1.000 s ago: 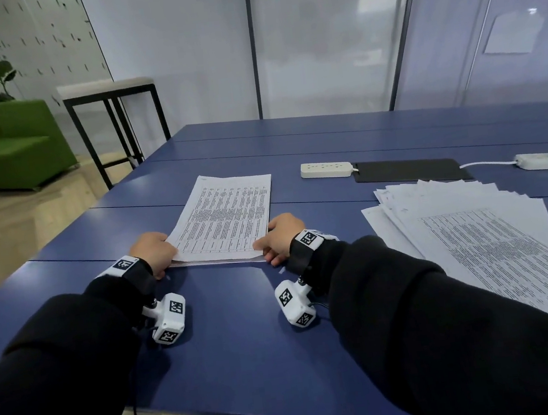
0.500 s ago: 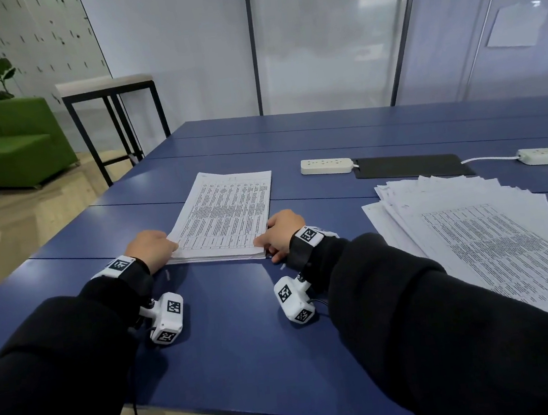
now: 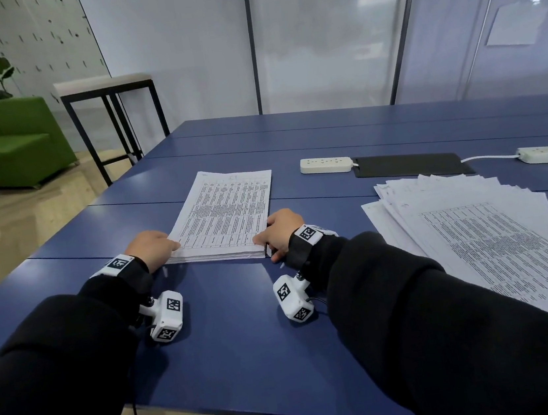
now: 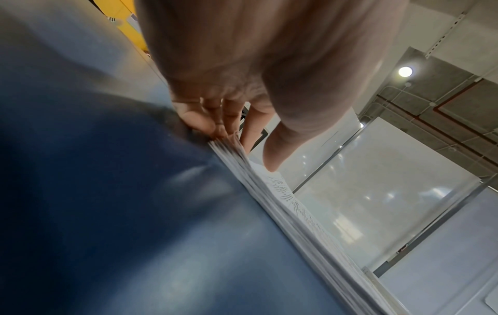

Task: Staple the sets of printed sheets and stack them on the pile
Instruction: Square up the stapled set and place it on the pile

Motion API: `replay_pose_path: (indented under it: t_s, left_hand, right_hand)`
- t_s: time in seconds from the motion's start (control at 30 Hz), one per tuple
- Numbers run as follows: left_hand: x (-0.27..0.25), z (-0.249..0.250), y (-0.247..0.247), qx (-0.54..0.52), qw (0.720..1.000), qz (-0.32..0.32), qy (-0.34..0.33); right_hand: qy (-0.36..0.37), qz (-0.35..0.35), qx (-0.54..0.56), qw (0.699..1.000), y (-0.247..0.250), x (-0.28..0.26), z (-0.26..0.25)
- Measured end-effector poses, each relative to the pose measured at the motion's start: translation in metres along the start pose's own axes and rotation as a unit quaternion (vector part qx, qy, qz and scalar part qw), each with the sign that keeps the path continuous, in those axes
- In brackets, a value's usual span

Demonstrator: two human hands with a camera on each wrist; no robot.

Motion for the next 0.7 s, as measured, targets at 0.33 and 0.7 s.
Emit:
replay_pose_path:
  t_s: [0.33,0.7]
  left_hand:
    - [-0.001,-0.004,0.002,0.007,1.000,0.007,0.006]
    - [-0.016,0.013,0.007,0.041,0.997,0.064,0.004]
  right_hand:
    - [-0.002,-0.004,-0.009,1.000,0.000,0.004,0.000]
    - [-0.003,-0.025,0.081,0.996,0.016,-0.034,-0.006]
Point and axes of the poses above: each hand's wrist, its own x-axis towards the middle knuckle, its own y-axis out of the back of the hand, z = x × y, the point moved 3 cm from there along x, towards the middle knuckle, and after that the axes turned 11 degrees about -y, right-handed, at the moved point
